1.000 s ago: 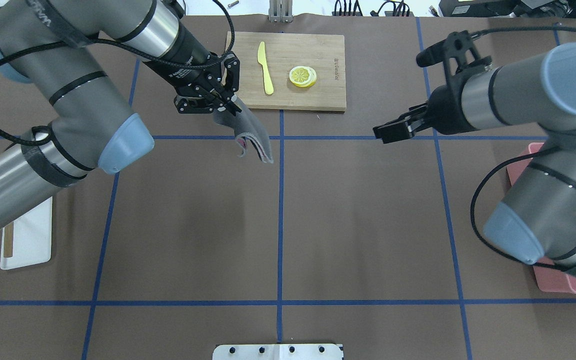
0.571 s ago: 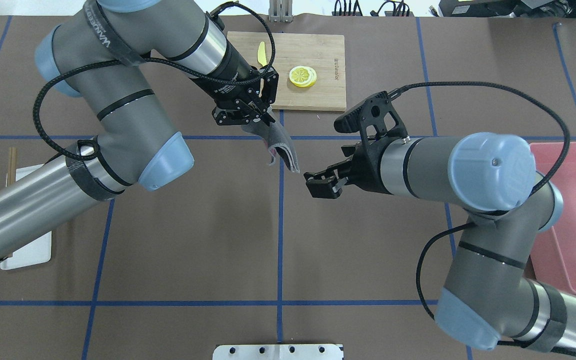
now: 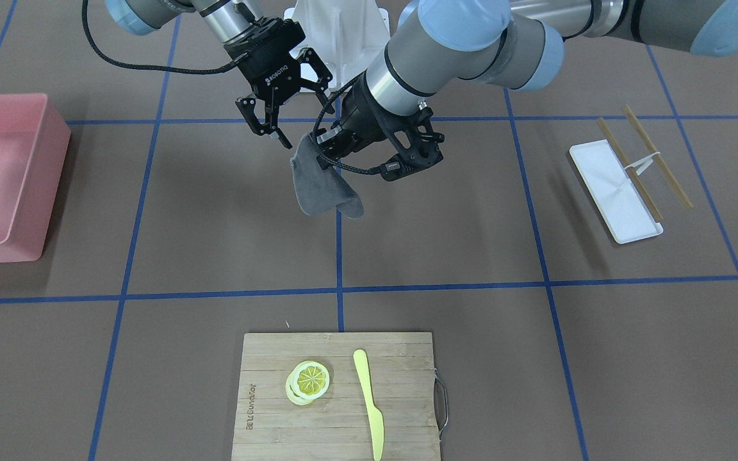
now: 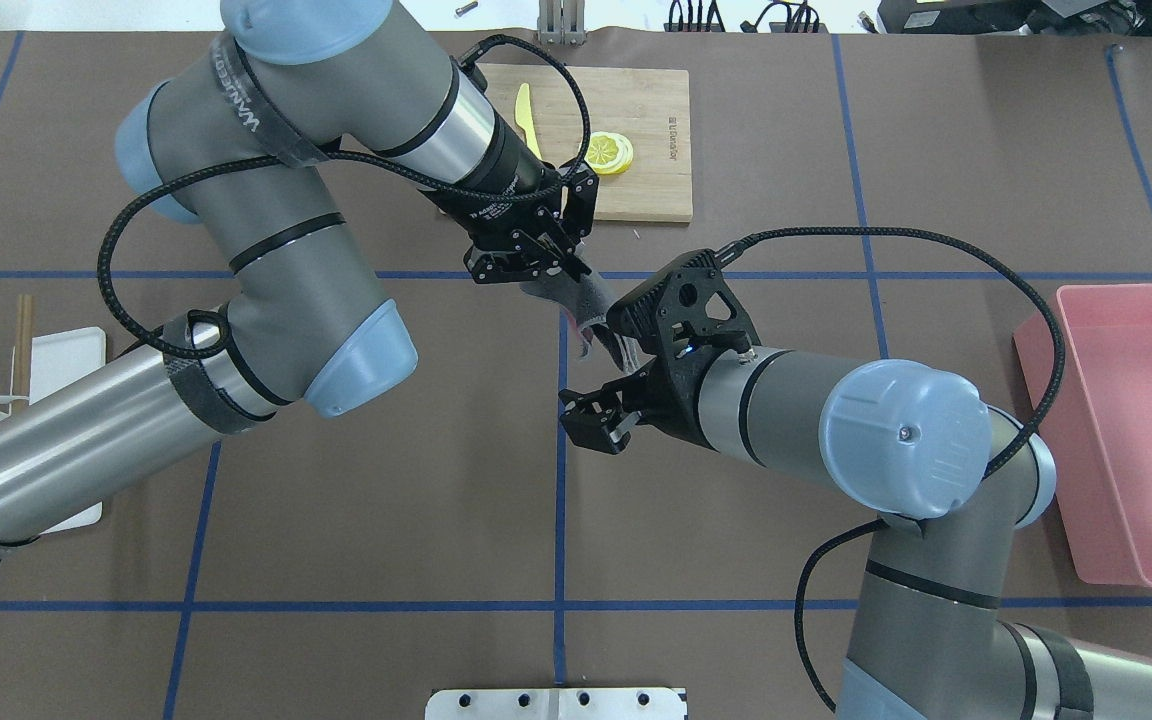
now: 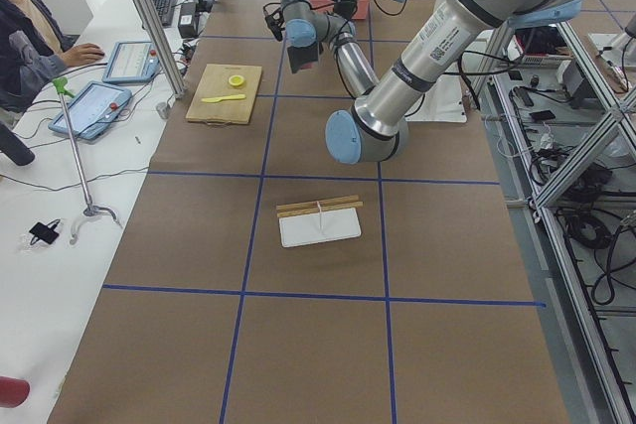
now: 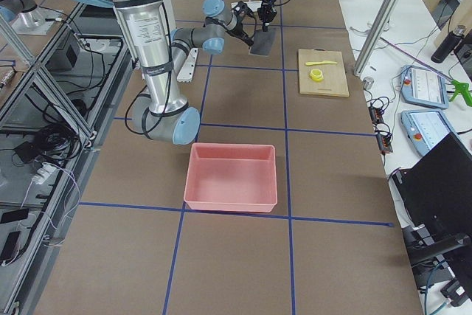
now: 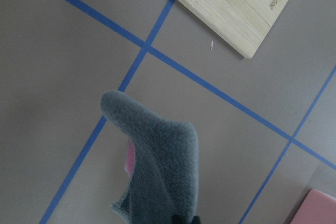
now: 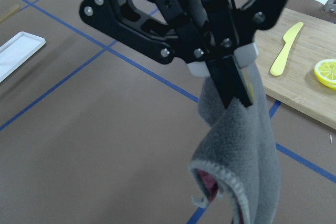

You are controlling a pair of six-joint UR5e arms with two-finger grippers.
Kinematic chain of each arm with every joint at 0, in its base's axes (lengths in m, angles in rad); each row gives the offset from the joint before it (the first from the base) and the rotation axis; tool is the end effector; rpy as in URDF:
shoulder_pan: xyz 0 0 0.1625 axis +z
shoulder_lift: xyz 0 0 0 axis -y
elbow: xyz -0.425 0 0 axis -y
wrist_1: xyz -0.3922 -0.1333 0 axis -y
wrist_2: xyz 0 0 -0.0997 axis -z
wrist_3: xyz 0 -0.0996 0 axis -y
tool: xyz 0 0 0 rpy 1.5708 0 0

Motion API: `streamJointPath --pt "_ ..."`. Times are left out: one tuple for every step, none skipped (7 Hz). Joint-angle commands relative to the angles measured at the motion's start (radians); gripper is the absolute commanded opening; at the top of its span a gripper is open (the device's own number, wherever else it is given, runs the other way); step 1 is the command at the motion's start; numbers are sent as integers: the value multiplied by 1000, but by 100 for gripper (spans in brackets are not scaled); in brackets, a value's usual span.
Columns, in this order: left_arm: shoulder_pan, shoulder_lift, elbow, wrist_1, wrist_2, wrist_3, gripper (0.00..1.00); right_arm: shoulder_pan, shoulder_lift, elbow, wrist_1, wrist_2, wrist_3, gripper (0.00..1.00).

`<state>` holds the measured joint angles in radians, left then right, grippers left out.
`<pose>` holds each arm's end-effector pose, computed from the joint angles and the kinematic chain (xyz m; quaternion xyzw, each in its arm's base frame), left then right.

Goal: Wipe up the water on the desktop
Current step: 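Grasp the hanging grey cloth with the right gripper below the left gripper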

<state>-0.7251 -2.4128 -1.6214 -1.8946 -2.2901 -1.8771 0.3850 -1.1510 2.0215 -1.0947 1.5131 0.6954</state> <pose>0.4550 -0.4937 0.0726 -0.1713 0.5832 -0.2039 0.7674 -0.4530 -0.3336 0.1756 0.3855 -0.4903 -0.1722 0.7624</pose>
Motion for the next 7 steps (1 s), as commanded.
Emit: streamJointPath --pt "9 7 -32 -1 -6 -37 0 2 -2 -3 4 -17 27 100" --pt "28 8 -37 -3 -8 -63 0 2 -3 -1 4 -27 50 100" --pt "32 24 -70 -3 -11 -98 0 2 -6 0 16 -45 74 100" --pt "39 29 -80 -11 -11 -111 0 0 -27 -15 104 -54 88 100" --pt "39 32 -87 -21 -11 -114 0 -1 -59 -30 168 -56 90 98" --pt "39 32 -87 -21 -11 -114 0 -4 -64 -29 182 -56 101 92" --pt "39 32 -87 -21 -11 -120 0 -14 -64 -29 182 -56 124 83"
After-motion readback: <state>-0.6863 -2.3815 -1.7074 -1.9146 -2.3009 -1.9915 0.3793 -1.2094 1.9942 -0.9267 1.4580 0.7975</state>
